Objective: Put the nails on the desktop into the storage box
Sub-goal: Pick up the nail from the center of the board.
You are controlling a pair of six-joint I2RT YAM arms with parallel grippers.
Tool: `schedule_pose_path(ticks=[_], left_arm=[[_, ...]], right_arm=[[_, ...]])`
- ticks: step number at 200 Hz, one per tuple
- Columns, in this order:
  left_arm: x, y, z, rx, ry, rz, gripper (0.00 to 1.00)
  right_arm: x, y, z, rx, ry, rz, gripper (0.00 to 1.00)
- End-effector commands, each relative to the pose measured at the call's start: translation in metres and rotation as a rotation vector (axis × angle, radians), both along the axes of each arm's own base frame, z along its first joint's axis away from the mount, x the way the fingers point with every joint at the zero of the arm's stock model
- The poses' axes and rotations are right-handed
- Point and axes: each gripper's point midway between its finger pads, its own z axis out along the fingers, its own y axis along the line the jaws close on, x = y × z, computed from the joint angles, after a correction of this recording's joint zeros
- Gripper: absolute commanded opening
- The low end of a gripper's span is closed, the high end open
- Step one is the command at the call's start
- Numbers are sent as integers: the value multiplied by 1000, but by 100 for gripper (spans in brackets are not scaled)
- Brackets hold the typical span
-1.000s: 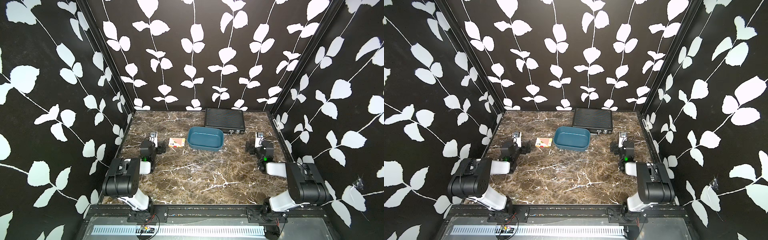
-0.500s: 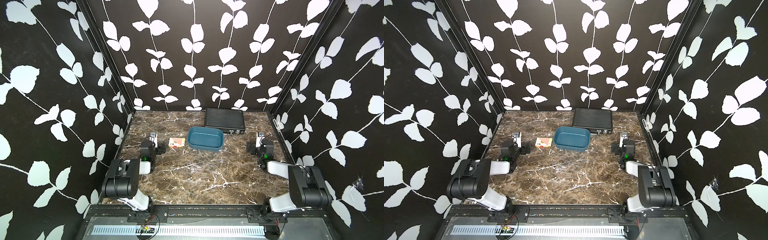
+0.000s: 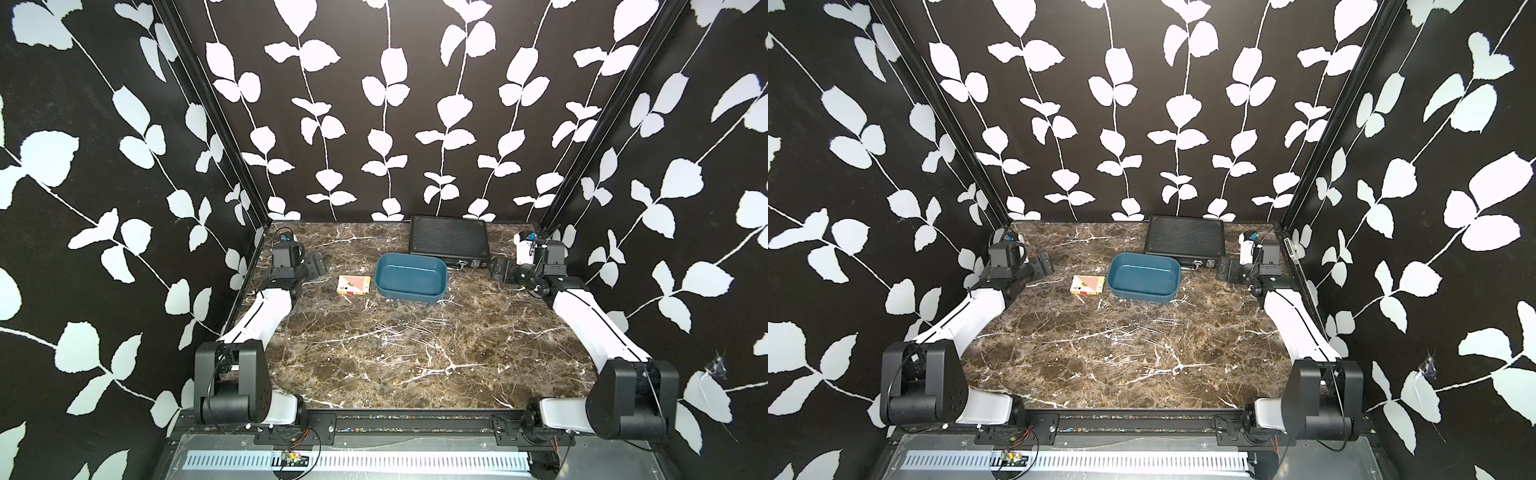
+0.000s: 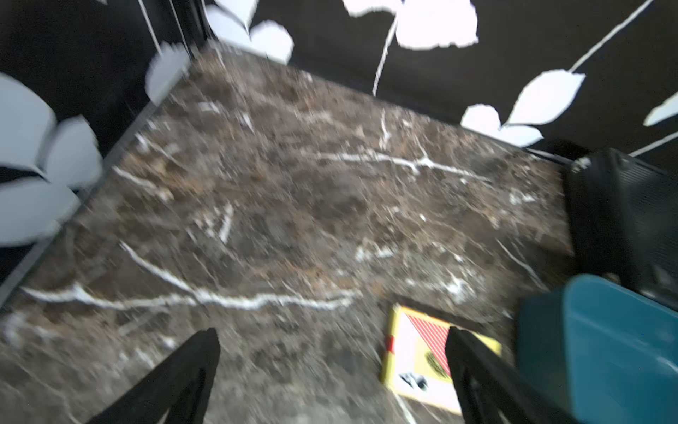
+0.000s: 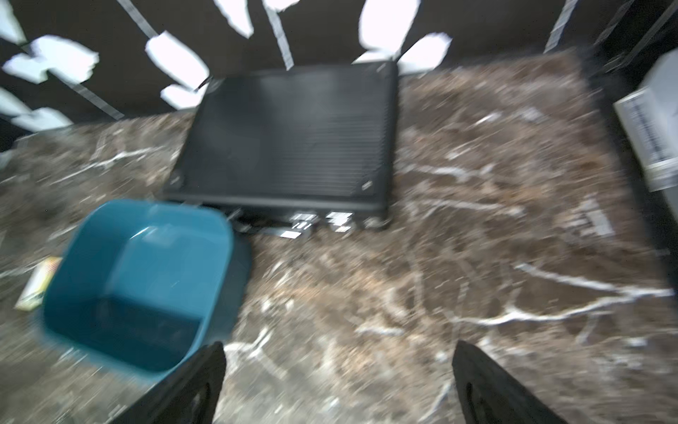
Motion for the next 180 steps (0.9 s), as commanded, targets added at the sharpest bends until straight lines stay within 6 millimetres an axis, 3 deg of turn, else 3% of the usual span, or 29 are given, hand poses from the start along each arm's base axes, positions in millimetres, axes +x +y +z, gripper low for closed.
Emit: schedule_pose_path(ticks=[1,37,87,132,180], left_arm=[[-35,-31,-14,-179,185,-34,99],[-62,-61,-1,-242,183,-141,99],[-99,-104,-7,-221,231,-291,99],[-127,-157,-18,-156,267,-442,98],[-134,-174,-25,-140,291,-496,98]], right_arm=[[-46,40,-5,91,166,137,99],[-89,58,-19,15,277,233,99],[-127,80,-33,-107,354,361,94],[-136,96,-64,-229,419,462,86],[-118,114,-86,-356,393,492,77]])
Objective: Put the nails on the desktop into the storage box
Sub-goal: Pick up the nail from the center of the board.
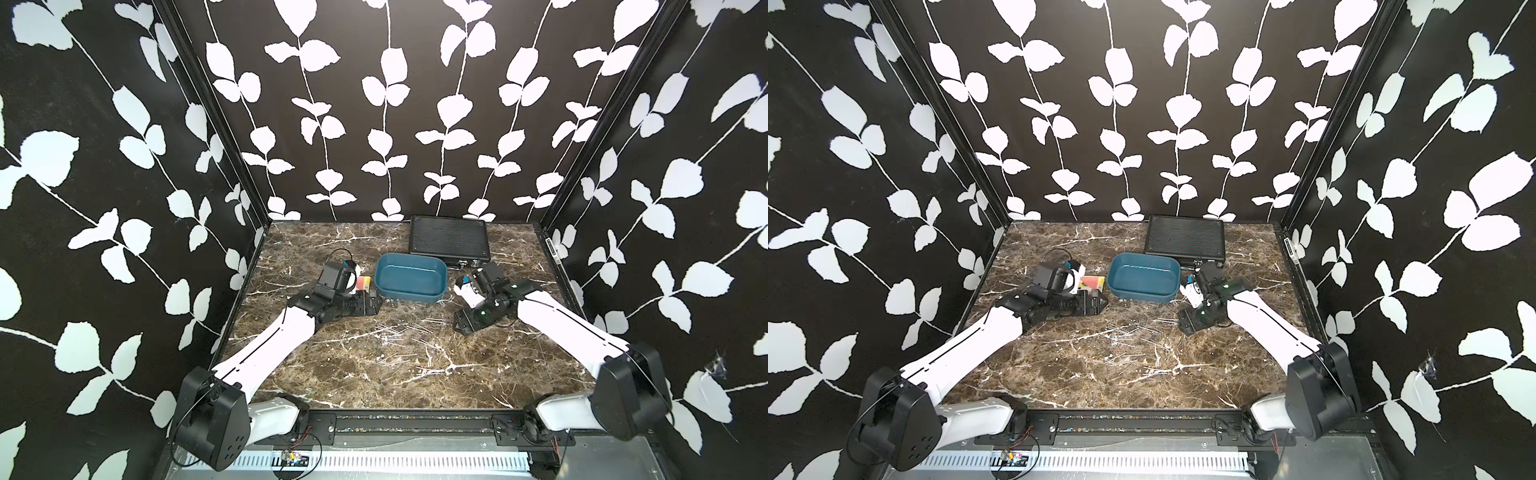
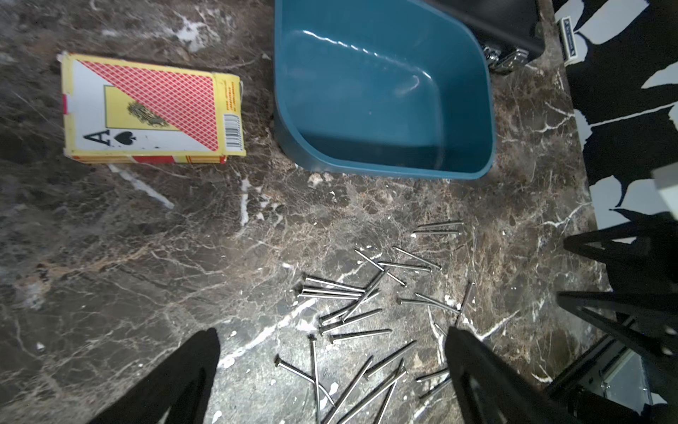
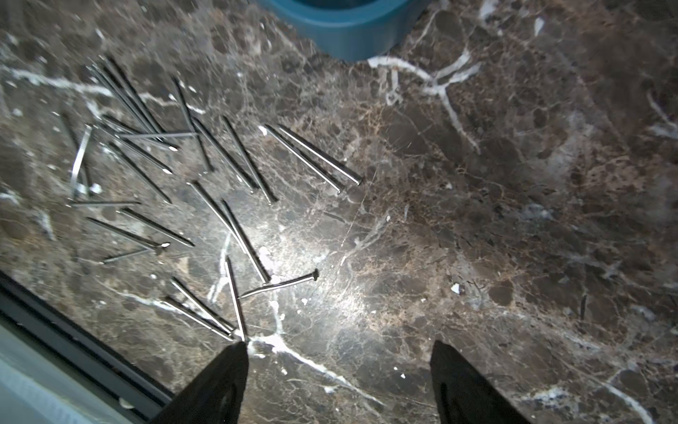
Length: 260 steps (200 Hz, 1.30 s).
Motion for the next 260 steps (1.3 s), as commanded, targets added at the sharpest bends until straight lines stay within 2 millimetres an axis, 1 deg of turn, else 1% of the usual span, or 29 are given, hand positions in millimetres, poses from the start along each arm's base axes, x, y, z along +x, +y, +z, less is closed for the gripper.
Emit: schedule_pose_path(ticks=[1,28,50,71,79,81,91,121,142,183,222,260], left_arm=[[-1,2,-5,30,11,3,98],[5,-1,3,28,-7,-4,99],[7,-2,4,34,-6,-6,99],[8,-2,4,37,0,-4,99],[8,-2,5,38,-4,-4,99],[8,-2,4,39,-4,-3,99],[8,-2,5,40,-7,-3,99],[9,0,7,49,-9,4,99],[8,2,3,51,-3,10,99],[9,0,-5,47,12,20,99],[12,0,-3,52,14,20,99],[9,2,-8,51,22,32,99]], right_arm=[[18,8,1,-63,-82,34,77],[33,10,-8,-110,-125,21,70],[46,9,-14,-143,-151,12,64],[55,8,-21,-174,-158,15,62],[58,9,-19,-176,-168,19,61],[57,8,-27,-189,-151,22,61],[59,8,-31,-201,-145,28,61],[58,12,-43,-196,-116,42,60],[54,10,-47,-197,-99,42,60],[49,13,-52,-175,-86,55,61],[45,15,-57,-161,-62,54,60],[38,18,-60,-128,-38,42,60]])
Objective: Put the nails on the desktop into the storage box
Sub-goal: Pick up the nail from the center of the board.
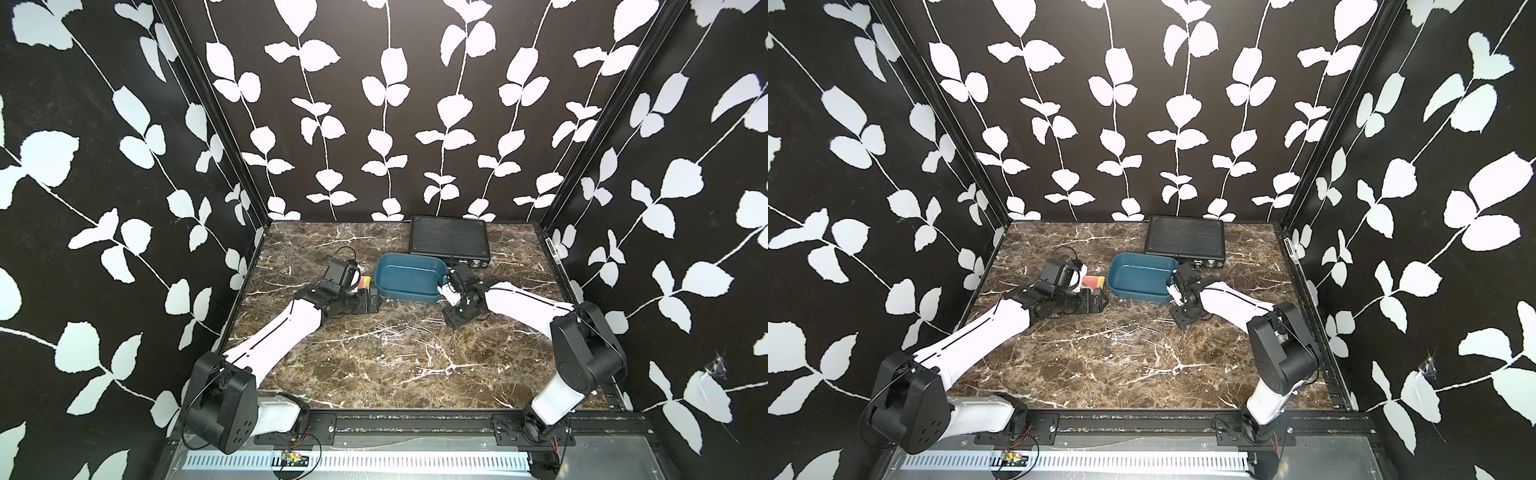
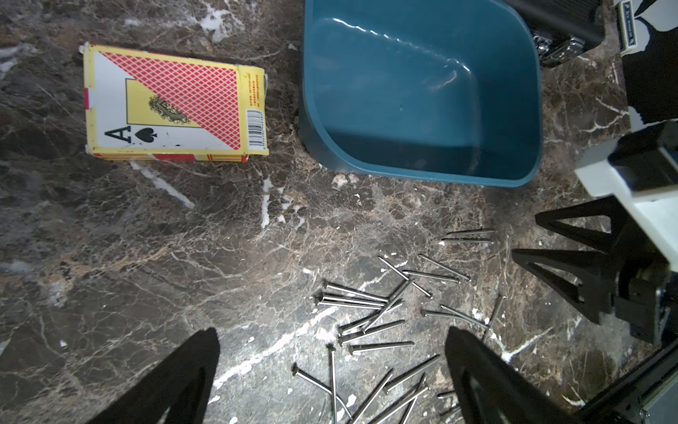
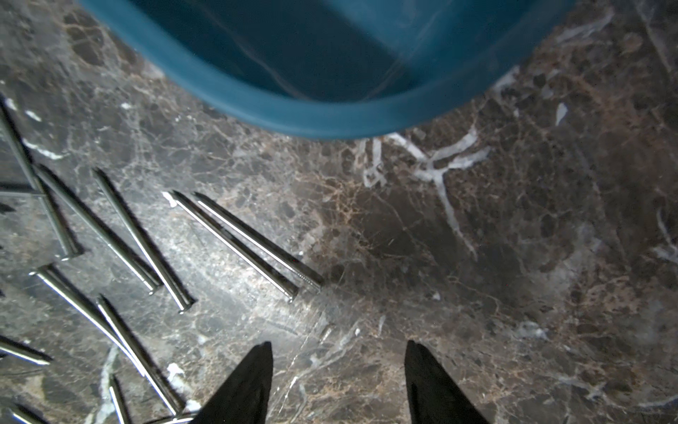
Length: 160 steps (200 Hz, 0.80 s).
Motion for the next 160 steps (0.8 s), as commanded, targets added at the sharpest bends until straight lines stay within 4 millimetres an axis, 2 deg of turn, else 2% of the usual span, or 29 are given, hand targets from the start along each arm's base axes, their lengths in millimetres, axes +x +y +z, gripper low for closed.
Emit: schedule_pose_path(ticks=[1,96,160], left_arm=[[-1,-1,5,-6,-12,8,99],[3,-3,0,0,-3,0,99],[17,-14,2,-8,5,-17,99]], right_arm=[[-9,3,-7,27,34,-9,60],[-14,9,-23,37,78,-15,56],[-1,19,-30,33,92,16,54]])
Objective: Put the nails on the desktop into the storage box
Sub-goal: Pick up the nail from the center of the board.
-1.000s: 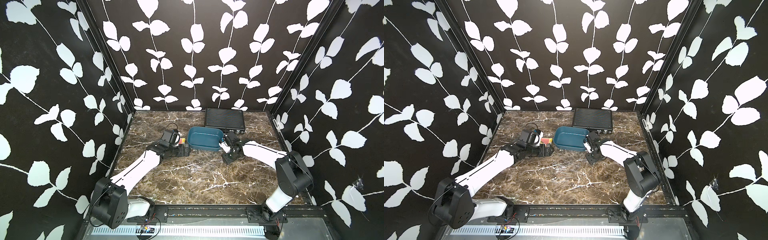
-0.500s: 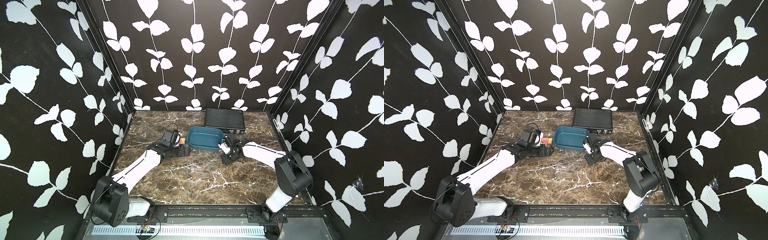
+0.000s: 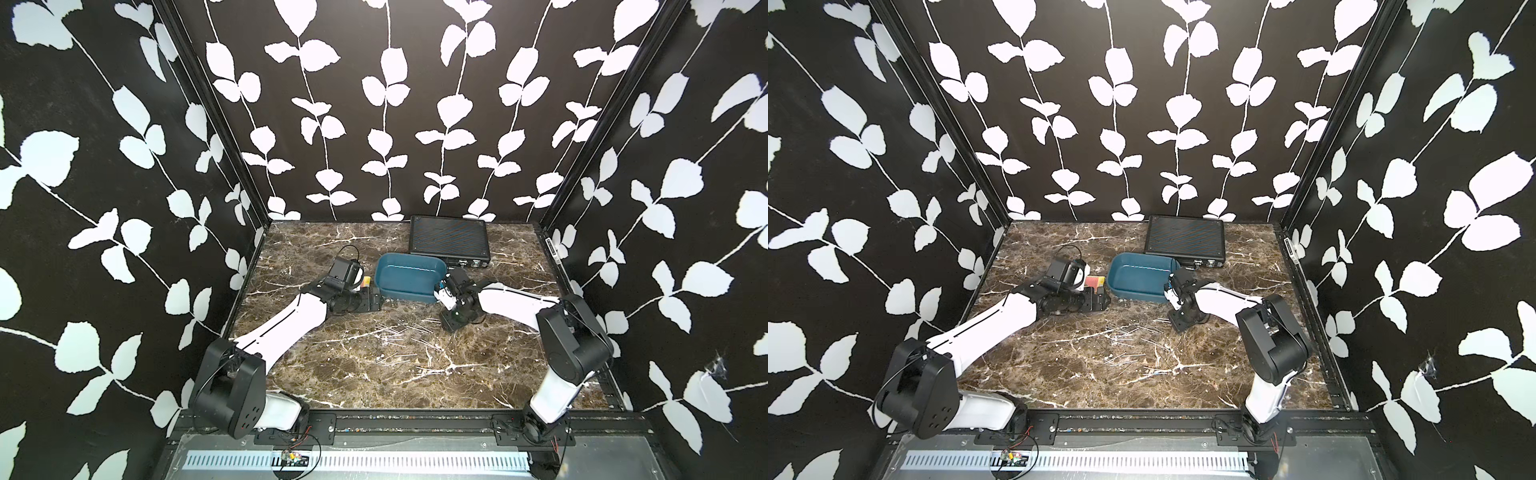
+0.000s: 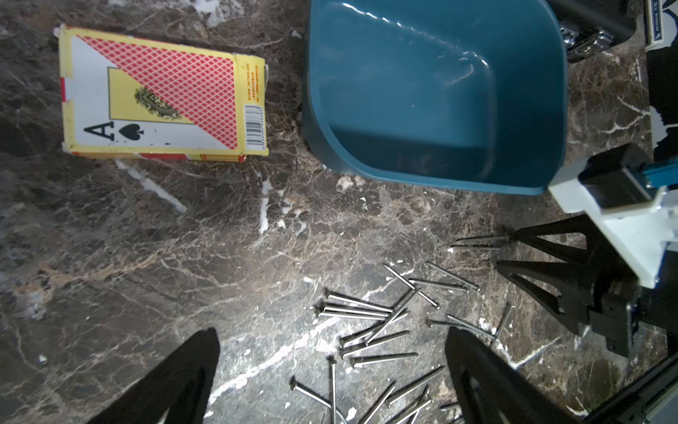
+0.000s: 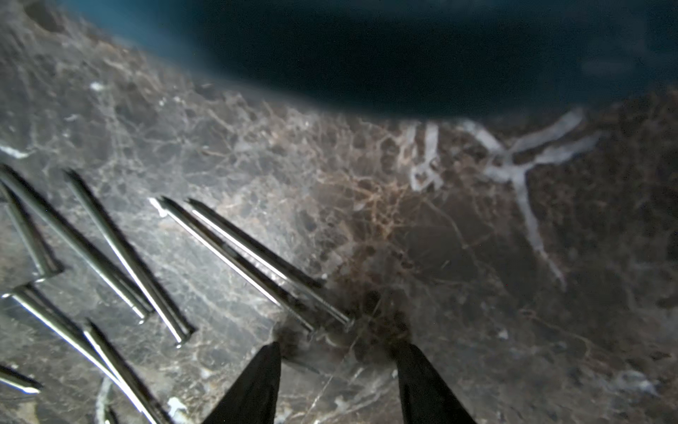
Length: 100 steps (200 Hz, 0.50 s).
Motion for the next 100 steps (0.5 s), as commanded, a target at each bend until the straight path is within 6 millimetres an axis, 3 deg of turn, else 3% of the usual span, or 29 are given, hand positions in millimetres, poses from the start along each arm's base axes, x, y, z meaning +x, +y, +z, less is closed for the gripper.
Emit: schedule_pose_path(ticks=[1,100], left_arm=[[6,-8,15,-19,-36,-23,99],[-2,-1,9,-10,-20,-7,99]], right_arm=[[5,8,-3,10,8,21,54],[-12,40,-9,68,48,77,49]])
